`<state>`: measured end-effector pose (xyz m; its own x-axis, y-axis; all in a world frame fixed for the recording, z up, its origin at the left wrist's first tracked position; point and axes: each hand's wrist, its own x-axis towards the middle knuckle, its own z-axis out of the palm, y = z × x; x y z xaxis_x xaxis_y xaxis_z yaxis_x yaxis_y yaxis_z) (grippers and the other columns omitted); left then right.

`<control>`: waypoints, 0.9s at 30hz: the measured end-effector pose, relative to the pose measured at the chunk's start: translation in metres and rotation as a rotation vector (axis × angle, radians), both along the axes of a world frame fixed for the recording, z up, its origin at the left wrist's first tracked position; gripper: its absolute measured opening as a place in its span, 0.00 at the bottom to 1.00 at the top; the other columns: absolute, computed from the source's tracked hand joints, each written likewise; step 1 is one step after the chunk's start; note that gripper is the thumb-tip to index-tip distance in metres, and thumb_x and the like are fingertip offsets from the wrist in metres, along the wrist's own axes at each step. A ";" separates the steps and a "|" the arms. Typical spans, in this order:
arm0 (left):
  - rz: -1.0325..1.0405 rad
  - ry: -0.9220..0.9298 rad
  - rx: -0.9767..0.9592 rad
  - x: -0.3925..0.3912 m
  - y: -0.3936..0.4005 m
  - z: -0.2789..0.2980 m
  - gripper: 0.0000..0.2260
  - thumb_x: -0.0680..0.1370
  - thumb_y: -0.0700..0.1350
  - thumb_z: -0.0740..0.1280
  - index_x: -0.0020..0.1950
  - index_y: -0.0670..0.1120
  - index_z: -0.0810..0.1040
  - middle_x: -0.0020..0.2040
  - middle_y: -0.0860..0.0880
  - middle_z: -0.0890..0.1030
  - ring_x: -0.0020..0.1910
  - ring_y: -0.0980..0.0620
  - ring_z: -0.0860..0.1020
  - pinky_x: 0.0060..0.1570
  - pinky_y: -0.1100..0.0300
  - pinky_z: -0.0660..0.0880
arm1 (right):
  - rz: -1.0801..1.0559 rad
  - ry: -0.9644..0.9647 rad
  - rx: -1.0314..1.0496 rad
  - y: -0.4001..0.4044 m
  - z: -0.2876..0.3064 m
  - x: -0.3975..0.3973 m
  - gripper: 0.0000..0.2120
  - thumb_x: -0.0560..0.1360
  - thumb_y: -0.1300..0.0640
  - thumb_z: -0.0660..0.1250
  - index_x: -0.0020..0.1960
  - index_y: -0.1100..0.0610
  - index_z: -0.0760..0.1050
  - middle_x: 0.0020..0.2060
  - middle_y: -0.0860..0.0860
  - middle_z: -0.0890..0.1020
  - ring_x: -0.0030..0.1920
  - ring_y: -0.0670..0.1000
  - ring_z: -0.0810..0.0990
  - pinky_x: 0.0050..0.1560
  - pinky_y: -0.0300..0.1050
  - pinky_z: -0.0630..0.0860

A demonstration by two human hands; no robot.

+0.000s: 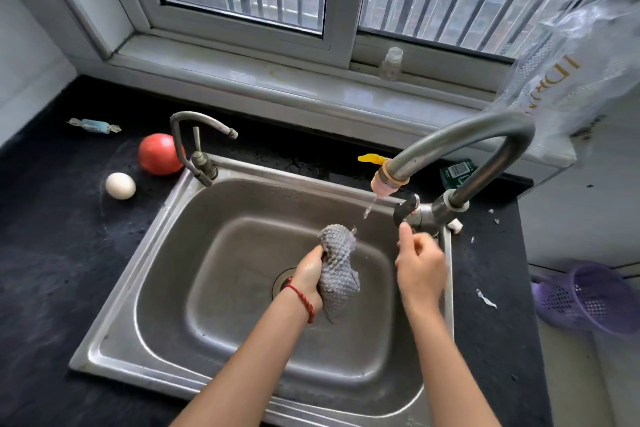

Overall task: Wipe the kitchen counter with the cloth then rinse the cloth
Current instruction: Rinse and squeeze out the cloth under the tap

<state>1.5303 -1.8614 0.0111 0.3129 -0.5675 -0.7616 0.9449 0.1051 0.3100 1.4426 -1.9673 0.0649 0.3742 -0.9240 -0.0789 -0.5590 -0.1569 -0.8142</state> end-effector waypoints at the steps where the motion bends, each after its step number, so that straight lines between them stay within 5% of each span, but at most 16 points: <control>1: -0.025 -0.016 -0.006 0.000 0.001 0.003 0.18 0.79 0.52 0.55 0.38 0.43 0.76 0.26 0.47 0.78 0.24 0.48 0.76 0.31 0.59 0.77 | 0.035 0.053 0.129 0.010 -0.007 -0.001 0.19 0.76 0.46 0.60 0.34 0.56 0.76 0.29 0.53 0.81 0.40 0.59 0.81 0.43 0.49 0.74; 5: -0.125 -0.059 -0.031 -0.002 0.008 0.015 0.19 0.79 0.50 0.54 0.40 0.41 0.79 0.32 0.45 0.83 0.30 0.49 0.81 0.35 0.60 0.79 | 0.190 -0.015 0.737 0.033 -0.039 0.008 0.17 0.76 0.47 0.61 0.45 0.59 0.82 0.43 0.57 0.84 0.50 0.56 0.81 0.60 0.53 0.74; 7: -0.115 -0.053 -0.036 -0.001 0.013 0.017 0.19 0.79 0.49 0.55 0.39 0.41 0.80 0.32 0.45 0.83 0.31 0.50 0.82 0.37 0.59 0.79 | 0.195 -0.171 0.804 0.037 -0.040 0.016 0.11 0.76 0.55 0.63 0.47 0.60 0.81 0.49 0.61 0.83 0.53 0.56 0.81 0.61 0.53 0.75; 11: 0.001 -0.018 -0.035 0.002 0.020 0.020 0.18 0.79 0.49 0.54 0.45 0.40 0.79 0.34 0.44 0.84 0.33 0.50 0.82 0.40 0.58 0.80 | 0.365 -0.178 0.428 0.040 -0.025 0.020 0.09 0.74 0.64 0.65 0.39 0.55 0.80 0.30 0.43 0.81 0.32 0.36 0.77 0.37 0.36 0.73; 16: 0.142 -0.027 0.150 0.003 0.026 0.020 0.18 0.81 0.47 0.53 0.61 0.37 0.74 0.38 0.43 0.83 0.40 0.46 0.81 0.38 0.57 0.80 | 0.388 0.036 -0.059 0.042 -0.012 0.024 0.07 0.75 0.56 0.64 0.47 0.57 0.79 0.41 0.56 0.85 0.43 0.57 0.80 0.43 0.50 0.74; 19: 0.037 -0.057 0.293 0.001 0.034 0.029 0.10 0.79 0.45 0.57 0.48 0.41 0.76 0.39 0.49 0.79 0.48 0.41 0.81 0.50 0.54 0.77 | 0.488 0.003 -0.134 0.040 -0.007 0.026 0.05 0.75 0.58 0.63 0.49 0.55 0.77 0.43 0.53 0.84 0.45 0.58 0.80 0.43 0.52 0.75; 21: -0.085 -0.229 0.454 0.001 0.036 0.032 0.06 0.78 0.40 0.61 0.52 0.41 0.75 0.43 0.45 0.82 0.47 0.47 0.82 0.46 0.57 0.78 | 0.607 0.055 -0.166 0.038 -0.009 0.028 0.06 0.75 0.59 0.63 0.49 0.54 0.78 0.45 0.52 0.84 0.46 0.57 0.80 0.43 0.51 0.75; 24: -0.250 -0.834 0.627 0.006 0.040 0.029 0.30 0.72 0.34 0.65 0.73 0.44 0.60 0.71 0.42 0.66 0.70 0.47 0.65 0.67 0.57 0.64 | 0.766 0.178 -0.238 0.036 -0.012 0.028 0.09 0.75 0.58 0.63 0.53 0.54 0.79 0.50 0.52 0.83 0.51 0.57 0.80 0.47 0.52 0.76; 27: -0.529 -1.444 0.538 0.016 0.042 0.027 0.32 0.69 0.36 0.66 0.71 0.53 0.64 0.73 0.51 0.65 0.74 0.51 0.59 0.73 0.49 0.56 | 0.846 0.197 -0.303 0.033 -0.012 0.024 0.13 0.73 0.53 0.61 0.53 0.54 0.80 0.49 0.53 0.84 0.50 0.58 0.81 0.47 0.52 0.77</control>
